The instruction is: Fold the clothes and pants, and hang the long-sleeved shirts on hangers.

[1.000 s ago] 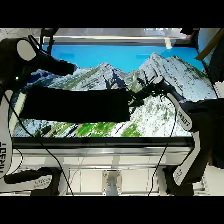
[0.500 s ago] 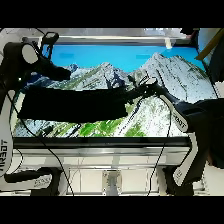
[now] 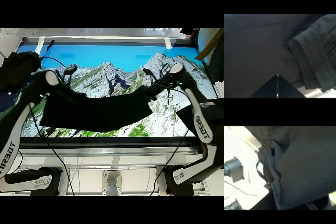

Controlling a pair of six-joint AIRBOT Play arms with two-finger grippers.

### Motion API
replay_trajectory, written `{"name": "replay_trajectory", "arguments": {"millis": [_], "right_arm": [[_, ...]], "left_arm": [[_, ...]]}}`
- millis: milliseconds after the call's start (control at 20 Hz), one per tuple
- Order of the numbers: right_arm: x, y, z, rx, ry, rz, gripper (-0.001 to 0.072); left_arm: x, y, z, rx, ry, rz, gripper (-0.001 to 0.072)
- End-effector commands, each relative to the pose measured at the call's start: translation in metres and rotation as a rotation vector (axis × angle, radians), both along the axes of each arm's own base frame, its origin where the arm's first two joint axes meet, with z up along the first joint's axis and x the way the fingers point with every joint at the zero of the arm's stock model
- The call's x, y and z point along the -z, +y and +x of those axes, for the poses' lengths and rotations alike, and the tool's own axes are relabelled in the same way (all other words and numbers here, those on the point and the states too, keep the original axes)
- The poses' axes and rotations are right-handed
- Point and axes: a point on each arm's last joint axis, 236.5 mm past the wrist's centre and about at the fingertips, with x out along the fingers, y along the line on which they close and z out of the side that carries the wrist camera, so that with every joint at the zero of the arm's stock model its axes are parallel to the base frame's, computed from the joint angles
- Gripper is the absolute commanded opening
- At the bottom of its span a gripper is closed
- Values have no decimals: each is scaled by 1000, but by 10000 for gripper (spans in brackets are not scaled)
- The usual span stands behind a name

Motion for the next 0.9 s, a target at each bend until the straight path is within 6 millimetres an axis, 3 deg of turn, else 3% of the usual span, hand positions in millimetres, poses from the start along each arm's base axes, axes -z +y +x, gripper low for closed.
{"name": "replay_trajectory", "arguments": {"millis": [0, 200, 300, 450, 550, 650, 750, 850], "right_arm": [[-34, -22, 0, 95, -55, -63, 26], [-63, 5, 23, 185, -217, -52, 26], [-70, 33, 26, 174, -262, -38, 26], [-77, 86, 33, 170, -362, -7, 25], [-77, 120, 34, 182, -406, 1, 25], [-77, 153, 27, 185, -420, 21, 25], [-80, 183, 19, 172, -448, 53, 25], [-84, 209, 13, 185, -466, 87, 25]], "left_arm": [[9, -65, -15, 52, -26, -118, 6], [39, -116, -29, 143, -33, -111, 6], [58, -126, -30, 133, -13, -103, 7], [72, -125, -27, 121, 3, -92, 7], [68, -115, -19, 96, -5, -96, 7], [48, -96, -7, 53, -26, -109, 7], [16, -60, 9, -2, -83, -110, 7], [-24, -2, 27, -76, -188, -57, 7]]}}
